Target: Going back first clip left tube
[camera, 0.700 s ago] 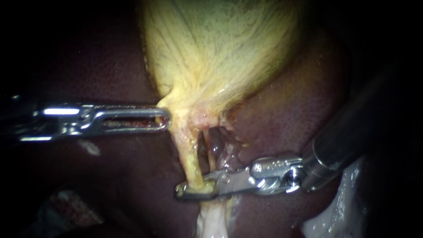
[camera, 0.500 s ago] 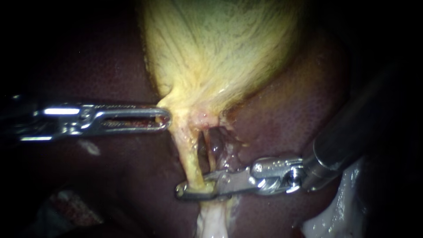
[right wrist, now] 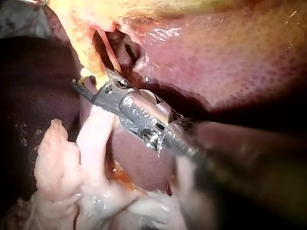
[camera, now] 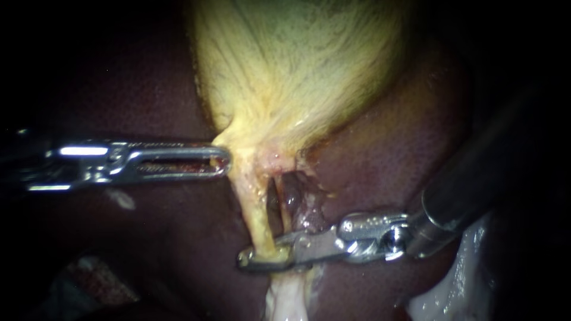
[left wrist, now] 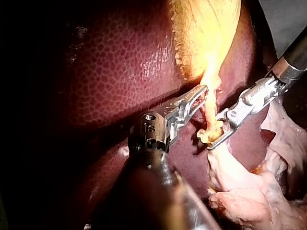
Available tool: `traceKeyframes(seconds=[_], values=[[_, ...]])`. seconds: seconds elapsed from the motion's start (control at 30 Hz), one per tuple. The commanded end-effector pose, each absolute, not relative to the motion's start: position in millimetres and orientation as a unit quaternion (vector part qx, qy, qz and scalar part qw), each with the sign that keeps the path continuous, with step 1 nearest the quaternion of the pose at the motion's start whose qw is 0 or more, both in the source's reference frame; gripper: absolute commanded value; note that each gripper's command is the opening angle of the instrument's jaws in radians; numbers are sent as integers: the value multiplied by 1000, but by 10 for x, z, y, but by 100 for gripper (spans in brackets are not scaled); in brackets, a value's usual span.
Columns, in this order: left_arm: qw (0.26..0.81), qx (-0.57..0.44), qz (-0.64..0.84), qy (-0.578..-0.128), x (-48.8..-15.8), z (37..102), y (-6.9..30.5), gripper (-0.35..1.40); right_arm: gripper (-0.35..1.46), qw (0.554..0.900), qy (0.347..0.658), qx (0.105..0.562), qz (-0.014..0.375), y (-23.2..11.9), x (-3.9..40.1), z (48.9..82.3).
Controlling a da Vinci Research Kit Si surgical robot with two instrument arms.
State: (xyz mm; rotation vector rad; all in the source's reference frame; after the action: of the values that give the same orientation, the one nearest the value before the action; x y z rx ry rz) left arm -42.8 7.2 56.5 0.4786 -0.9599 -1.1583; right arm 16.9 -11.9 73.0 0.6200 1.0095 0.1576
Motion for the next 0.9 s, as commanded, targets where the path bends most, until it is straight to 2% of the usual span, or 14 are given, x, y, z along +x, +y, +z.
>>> traceKeyframes(seconds=[0.03, 0.43, 0.63, 0.9], values=[[704, 215, -521, -432, -428, 564, 72, -35, 47, 827, 483, 280, 67, -118, 170, 730], [704, 215, -521, -431, -428, 563, 71, -35, 58, 830, 502, 242, 34, -116, 174, 730], [704, 215, -521, -431, -428, 563, 71, -35, 59, 830, 503, 238, 34, -114, 170, 726], [704, 215, -521, -431, -428, 563, 71, -35, 60, 835, 502, 220, 51, -103, 138, 703]])
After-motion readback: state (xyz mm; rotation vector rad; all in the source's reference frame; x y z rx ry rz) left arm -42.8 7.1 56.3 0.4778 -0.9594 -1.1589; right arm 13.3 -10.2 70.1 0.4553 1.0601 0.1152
